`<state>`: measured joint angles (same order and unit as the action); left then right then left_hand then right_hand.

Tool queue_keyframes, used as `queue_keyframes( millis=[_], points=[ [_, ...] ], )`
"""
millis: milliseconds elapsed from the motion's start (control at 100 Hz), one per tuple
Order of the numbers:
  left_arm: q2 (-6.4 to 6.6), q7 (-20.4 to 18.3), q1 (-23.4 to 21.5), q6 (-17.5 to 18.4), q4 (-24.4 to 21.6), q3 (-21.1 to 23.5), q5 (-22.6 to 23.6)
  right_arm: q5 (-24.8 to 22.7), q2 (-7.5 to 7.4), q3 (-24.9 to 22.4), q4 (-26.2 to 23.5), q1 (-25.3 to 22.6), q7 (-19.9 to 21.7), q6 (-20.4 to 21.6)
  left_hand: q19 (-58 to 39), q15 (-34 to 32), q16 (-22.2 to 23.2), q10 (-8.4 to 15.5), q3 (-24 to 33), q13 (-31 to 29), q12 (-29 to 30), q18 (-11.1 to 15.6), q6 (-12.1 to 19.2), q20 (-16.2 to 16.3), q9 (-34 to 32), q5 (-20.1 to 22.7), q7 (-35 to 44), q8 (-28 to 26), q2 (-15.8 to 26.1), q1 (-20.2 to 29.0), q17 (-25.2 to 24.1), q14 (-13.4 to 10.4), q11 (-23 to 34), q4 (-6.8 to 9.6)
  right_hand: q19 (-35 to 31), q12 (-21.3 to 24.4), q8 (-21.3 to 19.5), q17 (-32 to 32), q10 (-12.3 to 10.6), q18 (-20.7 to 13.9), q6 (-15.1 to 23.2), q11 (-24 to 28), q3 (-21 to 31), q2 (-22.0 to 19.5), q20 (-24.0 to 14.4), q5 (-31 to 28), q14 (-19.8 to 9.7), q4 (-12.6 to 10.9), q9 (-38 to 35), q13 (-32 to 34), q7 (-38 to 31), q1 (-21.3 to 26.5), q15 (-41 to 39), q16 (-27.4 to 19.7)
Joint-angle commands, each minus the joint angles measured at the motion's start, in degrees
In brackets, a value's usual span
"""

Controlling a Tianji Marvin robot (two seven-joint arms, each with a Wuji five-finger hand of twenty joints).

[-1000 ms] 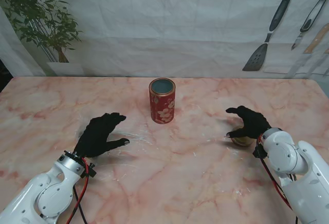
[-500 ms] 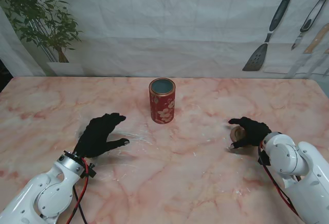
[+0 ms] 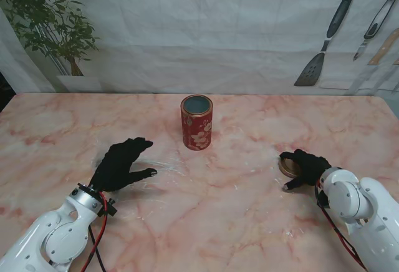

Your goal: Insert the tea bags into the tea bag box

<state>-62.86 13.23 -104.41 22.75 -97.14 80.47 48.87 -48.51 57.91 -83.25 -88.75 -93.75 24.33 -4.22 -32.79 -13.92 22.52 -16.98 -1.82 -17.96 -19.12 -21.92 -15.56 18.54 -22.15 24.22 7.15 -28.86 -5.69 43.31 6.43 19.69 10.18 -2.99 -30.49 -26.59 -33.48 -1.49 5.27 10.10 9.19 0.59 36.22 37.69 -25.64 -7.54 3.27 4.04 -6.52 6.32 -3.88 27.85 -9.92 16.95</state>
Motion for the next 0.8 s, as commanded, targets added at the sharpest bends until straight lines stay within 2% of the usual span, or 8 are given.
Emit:
queue_keyframes(
  millis=[0,360,550,650,790],
  points=[
    [-0.06,-0.89,-0.13,0.26,-0.31,0.01,-0.34,-0.44,0.00,0.47,1.39,-0.54,0.34,0.11,-1.24,1.89,-0.35,1.32,0.52,-0.53,0.56,0.93,0.54,-0.36,0.15,0.61,0.02,-0.22,1.41,0.67,0.00,-1.25,0.02,1.40,-0.93,0.60,-0.78,-0.32,1.80,0.15,0.10,1.27,0.12,-0.10,0.84,1.11,0.60,-1.35,-0.28,-0.32,0.50,-0.66,-1.71,0.17],
    [0.05,-1.56,-0.18,0.27,-0.53,0.07,-0.34,-1.42,0.66,0.92,2.53,-0.04,-4.56,-1.09,-1.44,1.83,-0.30,1.41,0.49,-0.77,0.49,1.02,0.51,-0.35,-0.12,0.89,0.17,-0.33,1.46,0.92,0.12,-1.18,0.17,1.37,-6.03,0.33,-2.09,1.48,1.59,0.50,0.15,1.10,1.15,-0.43,0.36,0.23,0.89,-1.05,-0.30,0.17,3.33,-1.16,-5.88,1.64],
    [0.10,-1.90,-0.31,0.00,-0.85,0.30,-0.21,-0.06,1.08,1.29,3.65,0.46,-7.06,-1.47,-1.61,1.76,-0.25,1.47,0.49,-0.89,0.47,1.15,0.64,-0.32,-0.17,0.92,0.21,-0.38,1.48,1.19,0.21,-1.29,0.21,1.35,-9.80,0.90,-2.48,3.29,1.50,2.48,0.35,0.90,1.04,-0.80,-0.57,0.07,1.13,-1.13,-0.45,1.82,4.32,-1.95,-8.70,2.56],
    [0.10,-1.88,-0.29,-0.12,-0.88,0.36,-0.11,0.67,1.24,1.19,3.92,0.58,-7.82,-1.50,-1.67,1.71,-0.22,1.46,0.48,-0.96,0.46,1.12,0.81,-0.32,-0.14,0.91,0.22,-0.41,1.45,1.36,0.22,-1.22,0.22,1.34,-11.11,-0.07,-1.98,3.16,1.56,3.52,0.49,1.73,0.85,-1.02,-0.74,0.01,0.99,-1.16,-0.39,2.17,4.69,-2.49,-9.63,3.07],
    [0.11,-1.94,-0.23,-0.08,-0.81,0.35,-0.18,1.03,1.27,1.08,3.95,0.77,-7.78,-1.80,-1.77,1.66,-0.19,1.46,0.47,-1.09,0.44,1.11,0.91,-0.30,-0.26,0.91,0.24,-0.43,1.40,1.49,0.28,-1.23,0.30,1.33,-12.17,-4.54,0.61,3.09,1.72,4.30,0.31,3.57,0.95,-1.46,-0.27,-0.17,1.04,-1.42,0.22,2.60,5.46,-3.53,-9.64,3.16]
  ],
)
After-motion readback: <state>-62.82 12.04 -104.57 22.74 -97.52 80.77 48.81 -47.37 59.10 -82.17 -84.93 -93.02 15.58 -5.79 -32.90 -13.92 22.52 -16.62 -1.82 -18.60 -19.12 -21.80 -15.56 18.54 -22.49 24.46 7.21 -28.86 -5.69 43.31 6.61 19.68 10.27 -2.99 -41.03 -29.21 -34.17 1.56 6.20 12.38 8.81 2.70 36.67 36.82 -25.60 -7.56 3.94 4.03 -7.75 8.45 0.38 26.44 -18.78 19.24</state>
